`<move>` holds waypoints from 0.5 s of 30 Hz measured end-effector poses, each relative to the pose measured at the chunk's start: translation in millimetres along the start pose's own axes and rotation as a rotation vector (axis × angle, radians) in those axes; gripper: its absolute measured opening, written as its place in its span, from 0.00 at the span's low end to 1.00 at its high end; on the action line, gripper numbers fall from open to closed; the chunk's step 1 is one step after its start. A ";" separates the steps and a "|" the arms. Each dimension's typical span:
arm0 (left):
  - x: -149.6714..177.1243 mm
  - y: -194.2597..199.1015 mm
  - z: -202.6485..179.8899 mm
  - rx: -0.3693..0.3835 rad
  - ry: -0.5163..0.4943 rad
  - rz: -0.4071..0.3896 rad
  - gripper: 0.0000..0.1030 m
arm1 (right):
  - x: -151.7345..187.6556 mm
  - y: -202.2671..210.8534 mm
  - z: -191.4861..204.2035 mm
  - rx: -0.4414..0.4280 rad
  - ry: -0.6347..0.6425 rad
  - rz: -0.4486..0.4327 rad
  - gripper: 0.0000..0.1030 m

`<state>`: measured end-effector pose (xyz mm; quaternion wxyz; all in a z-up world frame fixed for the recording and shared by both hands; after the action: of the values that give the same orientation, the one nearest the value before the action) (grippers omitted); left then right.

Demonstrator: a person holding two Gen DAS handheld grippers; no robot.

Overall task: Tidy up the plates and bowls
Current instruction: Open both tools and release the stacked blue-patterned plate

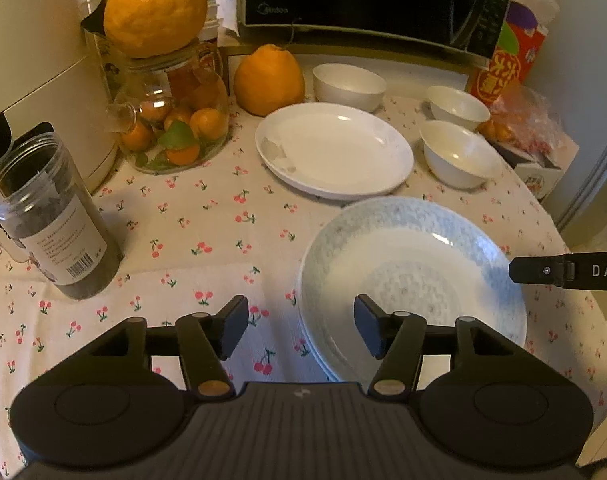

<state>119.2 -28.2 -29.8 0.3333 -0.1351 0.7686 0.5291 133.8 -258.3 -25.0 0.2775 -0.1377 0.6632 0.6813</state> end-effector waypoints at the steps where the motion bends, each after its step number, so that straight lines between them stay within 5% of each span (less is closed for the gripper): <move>1: -1.9 -0.1 0.9 0.000 0.008 -0.002 0.57 | -2.7 -0.1 -0.6 -0.005 -0.013 0.001 0.36; 4: -10.4 -0.7 5.9 0.001 0.039 -0.009 0.61 | -12.5 -1.5 -2.4 -0.024 -0.061 0.006 0.36; 15: -44.8 -16.0 28.9 -0.026 0.168 -0.077 0.80 | -46.2 -26.6 -4.5 -0.077 -0.201 0.012 0.63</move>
<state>172.0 -15.1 -18.3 0.2861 -0.2126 0.7812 0.5125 185.2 -272.7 -21.8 0.3331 -0.0753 0.6062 0.7183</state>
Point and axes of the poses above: each gripper's, at about its wrist camera, not at the fingertips, and y roughly against the way its jaws point, z to its left, x to its underside, the point moved 1 cm from there along -y, roughly the way its jaws point, and after that the axes turned 12 degrees about x, right-handed, at the moved point
